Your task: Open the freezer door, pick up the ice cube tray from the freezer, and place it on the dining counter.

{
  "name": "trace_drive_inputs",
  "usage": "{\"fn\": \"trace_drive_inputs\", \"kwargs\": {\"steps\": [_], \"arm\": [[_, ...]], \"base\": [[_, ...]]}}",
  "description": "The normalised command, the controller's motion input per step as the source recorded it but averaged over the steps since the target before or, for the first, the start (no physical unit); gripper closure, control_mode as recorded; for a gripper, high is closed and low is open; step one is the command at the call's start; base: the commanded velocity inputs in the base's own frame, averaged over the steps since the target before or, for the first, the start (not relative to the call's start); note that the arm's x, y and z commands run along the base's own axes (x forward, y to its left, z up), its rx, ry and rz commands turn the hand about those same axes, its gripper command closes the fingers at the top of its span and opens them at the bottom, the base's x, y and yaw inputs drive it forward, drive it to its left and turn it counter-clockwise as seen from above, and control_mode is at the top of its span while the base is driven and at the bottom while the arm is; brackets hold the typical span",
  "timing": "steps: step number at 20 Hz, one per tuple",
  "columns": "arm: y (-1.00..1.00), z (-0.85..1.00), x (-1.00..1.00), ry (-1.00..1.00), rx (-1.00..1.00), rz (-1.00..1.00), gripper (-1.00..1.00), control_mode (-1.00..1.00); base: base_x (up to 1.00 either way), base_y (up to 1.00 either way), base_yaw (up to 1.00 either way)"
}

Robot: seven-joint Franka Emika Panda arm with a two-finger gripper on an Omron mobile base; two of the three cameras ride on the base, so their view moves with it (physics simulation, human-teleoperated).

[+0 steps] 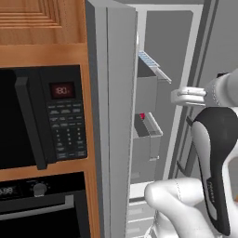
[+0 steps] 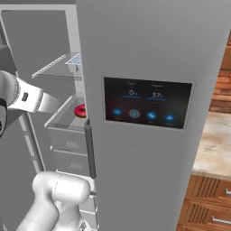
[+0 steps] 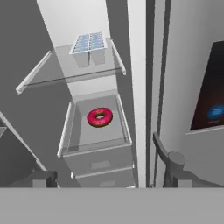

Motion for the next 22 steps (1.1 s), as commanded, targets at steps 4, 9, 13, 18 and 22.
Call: {"fn": "trace_drive_inputs", "kwargs": {"steps": [4, 9, 13, 18, 22], "arm": [[0.01, 0.24, 0.01, -0.02, 0.23, -0.19, -1.00, -1.00], [0.05, 0.00, 0.00, -0.17, 0.30, -0.20, -1.00, -1.00], [0.05, 0.00, 0.10, -0.19, 0.30, -0.23, -1.00, -1.00], [0.00, 0.00, 0.32, -0.17, 0.35, -0.17, -1.00, -1.00], [-0.05, 0.03, 0.15, -0.09, 0.38, -0.10, -1.00, -1.00]], "base": [[0.00, 0.00, 0.00], [0.00, 0.00, 0.00], [0.00, 0.00, 0.00], [0.00, 0.00, 0.00], [0.00, 0.00, 0.00]]}}
